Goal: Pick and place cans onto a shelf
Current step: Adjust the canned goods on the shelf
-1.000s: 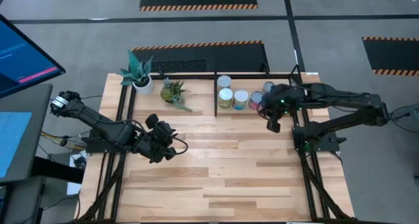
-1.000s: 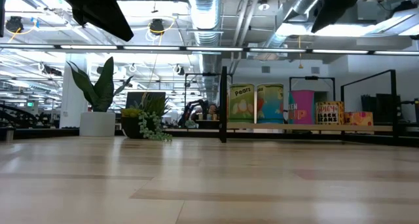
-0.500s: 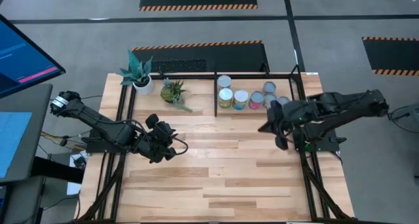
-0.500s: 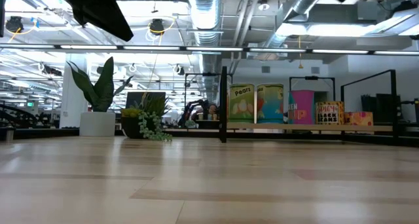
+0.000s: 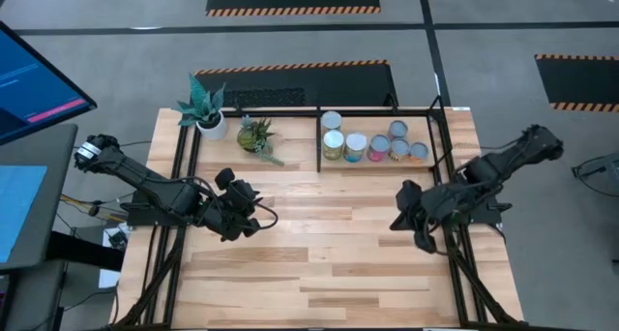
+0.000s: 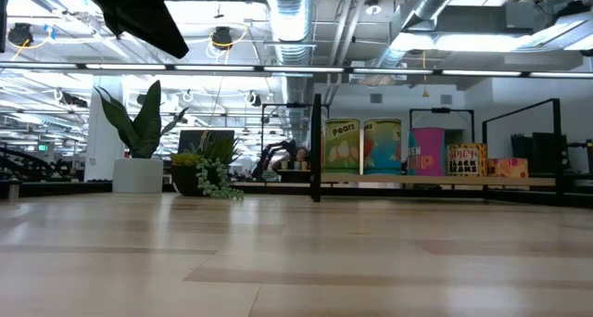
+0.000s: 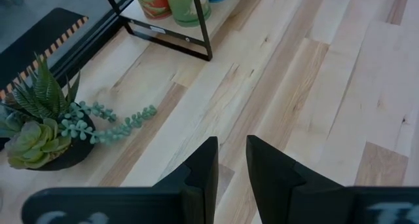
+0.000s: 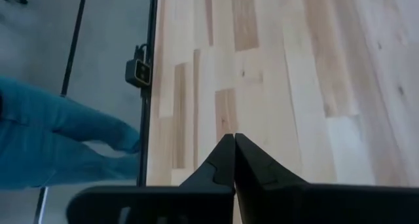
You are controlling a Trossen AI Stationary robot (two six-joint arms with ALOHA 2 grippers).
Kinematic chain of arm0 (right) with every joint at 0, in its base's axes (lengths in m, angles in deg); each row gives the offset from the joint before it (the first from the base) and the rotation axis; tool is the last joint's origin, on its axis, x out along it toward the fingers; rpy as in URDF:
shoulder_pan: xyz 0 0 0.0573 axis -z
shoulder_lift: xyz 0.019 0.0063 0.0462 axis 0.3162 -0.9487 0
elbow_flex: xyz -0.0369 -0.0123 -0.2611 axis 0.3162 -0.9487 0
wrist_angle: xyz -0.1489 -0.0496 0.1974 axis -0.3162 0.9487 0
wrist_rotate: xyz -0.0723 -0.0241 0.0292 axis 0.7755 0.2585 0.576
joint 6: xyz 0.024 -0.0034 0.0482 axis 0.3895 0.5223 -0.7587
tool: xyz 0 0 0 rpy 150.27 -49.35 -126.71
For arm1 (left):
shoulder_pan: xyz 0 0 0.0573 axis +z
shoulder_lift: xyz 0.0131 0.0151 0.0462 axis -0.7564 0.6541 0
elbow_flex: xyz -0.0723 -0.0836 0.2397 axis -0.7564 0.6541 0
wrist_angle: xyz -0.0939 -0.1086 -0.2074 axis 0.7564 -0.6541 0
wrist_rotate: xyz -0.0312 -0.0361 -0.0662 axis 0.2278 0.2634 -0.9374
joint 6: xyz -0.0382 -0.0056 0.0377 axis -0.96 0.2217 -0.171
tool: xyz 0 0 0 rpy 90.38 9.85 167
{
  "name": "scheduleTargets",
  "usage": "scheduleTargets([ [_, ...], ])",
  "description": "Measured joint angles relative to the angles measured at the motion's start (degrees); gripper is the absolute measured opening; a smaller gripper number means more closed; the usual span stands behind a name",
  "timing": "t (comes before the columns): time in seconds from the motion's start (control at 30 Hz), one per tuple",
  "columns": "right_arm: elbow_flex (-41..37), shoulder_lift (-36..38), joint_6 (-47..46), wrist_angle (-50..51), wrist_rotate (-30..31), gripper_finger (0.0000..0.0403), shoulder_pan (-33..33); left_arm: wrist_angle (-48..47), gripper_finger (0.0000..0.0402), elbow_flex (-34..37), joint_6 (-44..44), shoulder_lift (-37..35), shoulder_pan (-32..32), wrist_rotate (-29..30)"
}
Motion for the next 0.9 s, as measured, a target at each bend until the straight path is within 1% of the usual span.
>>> scheduleTargets([
  [0.23, 0.0, -2.72, -1.23, 0.11, 0.02, 0.0026, -1.19, 0.0, 0.007, 0.0, 0.0, 0.0, 0.0, 0.0],
  [0.43, 0.0, -3.13, -1.45, 0.53, 0.16, 0.0019, -1.13, 0.0, 0.007, 0.01, 0.0, 0.0, -0.01, -0.08],
  [0.5, -0.02, -2.61, -0.34, 2.13, 1.43, 0.0016, -0.78, 0.0, 0.007, 0.0, 0.0, 0.0, -0.02, -0.16],
  [0.67, -0.02, 0.61, 0.78, 6.79, 7.95, 0.0015, 1.6, 0.0, 0.007, 0.0, 0.0, 0.0, -0.01, -0.28],
  [0.8, -0.02, 2.33, 0.9, 6.6, 7.67, 0.0024, 4.7, 0.0, 0.007, 0.0, 0.0, 0.0, -0.02, -0.28],
  [0.9, -0.02, 3.03, 0.92, 6.82, 7.58, 0.0028, 5.52, 0.0, 0.007, 0.0, -0.34, 0.0, 0.0, -0.28],
])
